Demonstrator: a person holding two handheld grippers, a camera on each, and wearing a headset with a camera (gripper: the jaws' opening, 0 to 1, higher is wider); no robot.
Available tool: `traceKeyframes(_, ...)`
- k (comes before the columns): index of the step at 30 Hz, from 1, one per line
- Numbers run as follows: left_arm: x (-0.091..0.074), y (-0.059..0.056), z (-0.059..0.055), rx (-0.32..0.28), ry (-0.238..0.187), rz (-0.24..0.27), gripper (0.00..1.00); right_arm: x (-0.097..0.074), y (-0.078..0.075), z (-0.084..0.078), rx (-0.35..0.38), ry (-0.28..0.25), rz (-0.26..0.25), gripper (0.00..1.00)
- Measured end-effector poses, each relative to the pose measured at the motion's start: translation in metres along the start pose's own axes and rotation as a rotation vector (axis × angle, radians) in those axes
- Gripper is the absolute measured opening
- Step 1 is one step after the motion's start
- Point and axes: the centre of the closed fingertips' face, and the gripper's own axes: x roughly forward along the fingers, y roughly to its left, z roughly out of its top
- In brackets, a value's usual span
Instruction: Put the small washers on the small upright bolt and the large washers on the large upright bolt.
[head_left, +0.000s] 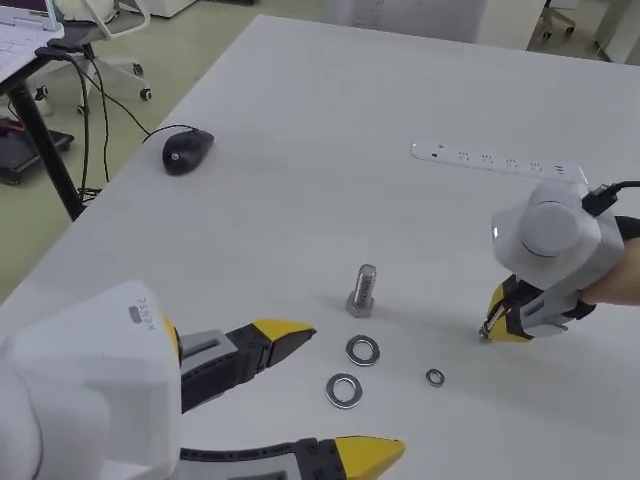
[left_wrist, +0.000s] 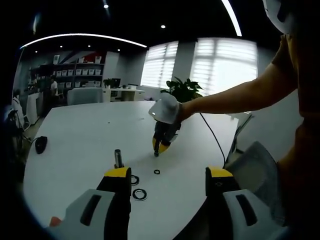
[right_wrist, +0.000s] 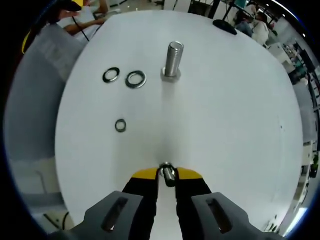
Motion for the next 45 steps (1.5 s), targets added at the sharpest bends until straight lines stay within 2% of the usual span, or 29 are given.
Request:
traceKeyframes(10, 0.000, 0.002, -0.001, -0.003, 0.004, 0.005, 0.59, 0.003, -0.002, -0.005, 0.002, -0.006, -0.001, 0.16)
traceKeyframes(21, 0.002, -0.002, 0.002, 0.013, 0.004, -0.005, 0.59, -0.012, 0.000, -0.014, 0.034, -0.014, -0.029, 0.16)
traceKeyframes(28, 0.000, -0.006, 0.005, 0.029, 0.001, -0.010, 0.59, -0.022, 0.010, -0.021, 0.053, -0.013, -0.041, 0.16)
traceKeyframes(35, -0.005, -0.013, 0.006, 0.041, -0.005, -0.010, 0.59, -0.031, 0.023, -0.011, 0.049, -0.038, -0.045, 0.16)
traceKeyframes(45, -0.013, -0.018, 0.009, 0.055, -0.019, -0.001, 0.59, -0.030, 0.041, 0.007, 0.023, -0.061, -0.035, 0.16)
